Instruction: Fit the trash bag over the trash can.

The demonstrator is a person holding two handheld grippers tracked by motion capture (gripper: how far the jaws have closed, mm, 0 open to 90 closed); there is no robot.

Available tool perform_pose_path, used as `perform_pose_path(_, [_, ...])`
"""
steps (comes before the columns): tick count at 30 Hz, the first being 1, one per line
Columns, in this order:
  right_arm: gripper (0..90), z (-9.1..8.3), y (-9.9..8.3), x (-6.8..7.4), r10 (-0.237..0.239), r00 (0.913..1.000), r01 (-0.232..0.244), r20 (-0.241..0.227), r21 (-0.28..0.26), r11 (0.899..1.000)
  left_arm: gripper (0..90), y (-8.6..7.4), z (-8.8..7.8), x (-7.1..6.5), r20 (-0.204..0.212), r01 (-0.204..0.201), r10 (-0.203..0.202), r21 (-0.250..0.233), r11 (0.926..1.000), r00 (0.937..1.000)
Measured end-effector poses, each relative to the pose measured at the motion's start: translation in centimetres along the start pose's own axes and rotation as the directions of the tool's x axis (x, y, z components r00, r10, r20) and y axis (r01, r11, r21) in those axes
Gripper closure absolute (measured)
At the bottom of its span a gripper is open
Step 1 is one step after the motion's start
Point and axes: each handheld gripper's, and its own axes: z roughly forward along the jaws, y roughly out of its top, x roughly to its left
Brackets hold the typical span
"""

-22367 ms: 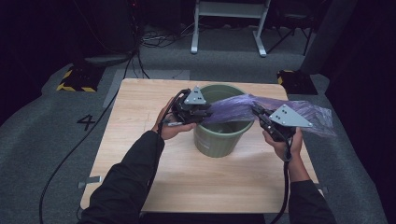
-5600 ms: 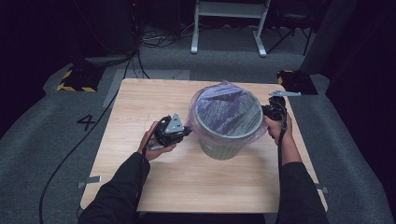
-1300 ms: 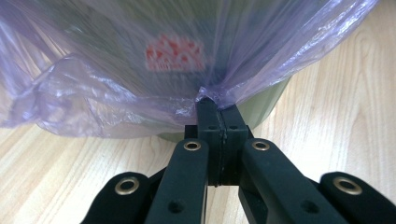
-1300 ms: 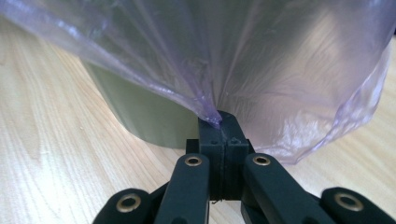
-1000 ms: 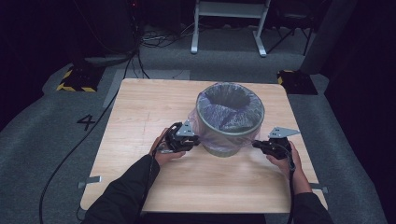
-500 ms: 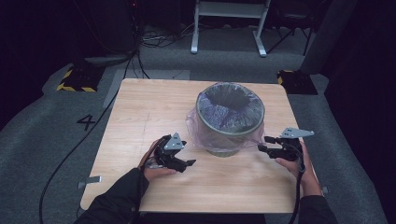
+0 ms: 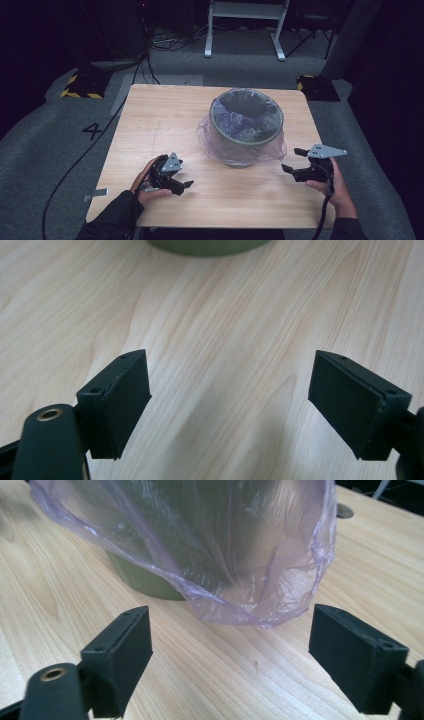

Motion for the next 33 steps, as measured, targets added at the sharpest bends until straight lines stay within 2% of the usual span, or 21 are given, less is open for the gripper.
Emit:
perform_pose_path(3, [17.5,-0.7,0.2,-0.1,0.013,0.9999,-0.013,0.003,-0.037,0.999,16.6,-0.8,-0.3,0.0,0.000,0.008,-0.008,0.022,0.9997,1.0000])
perform_pose_path(9, [17.6,-2.1,1.6,0.2,0.009,0.9994,-0.005,0.034,-0.119,0.993,16.2,-2.2,-0.6,0.0,-0.006,0.027,-0.027,0.054,0.9982,0.9996])
perform_pose_path(14, [17.3,-2.9,3.7,0.7,-0.012,0.9978,0.022,0.065,-0.148,0.989,16.2,-3.0,-0.8,-0.1,-0.002,0.049,-0.049,0.060,0.9970,0.9988])
perform_pose_path(17, [17.3,-3.3,5.3,0.8,-0.024,0.9973,0.036,0.069,-0.172,0.984,16.2,-3.3,-1.0,-0.1,-0.004,0.059,-0.059,0.060,0.9965,0.9983])
perform_pose_path(21, [18.9,-3.2,7.0,0.7,-0.015,0.9963,0.031,0.085,-0.182,0.983,15.7,-3.5,-1.0,-0.1,0.001,0.064,-0.064,0.054,0.9965,0.9979])
perform_pose_path(27, [19.4,-2.7,8.7,0.8,-0.021,0.9979,0.034,0.061,-0.222,0.974,14.8,-3.9,-1.0,0.1,0.008,0.061,-0.061,0.029,0.9977,0.9981])
perform_pose_path(33, [18.8,-2.4,10.3,0.9,-0.032,0.9974,0.046,0.064,-0.224,0.973,14.6,-4.0,-1.0,0.1,0.006,0.062,-0.062,0.022,0.9979,0.9981])
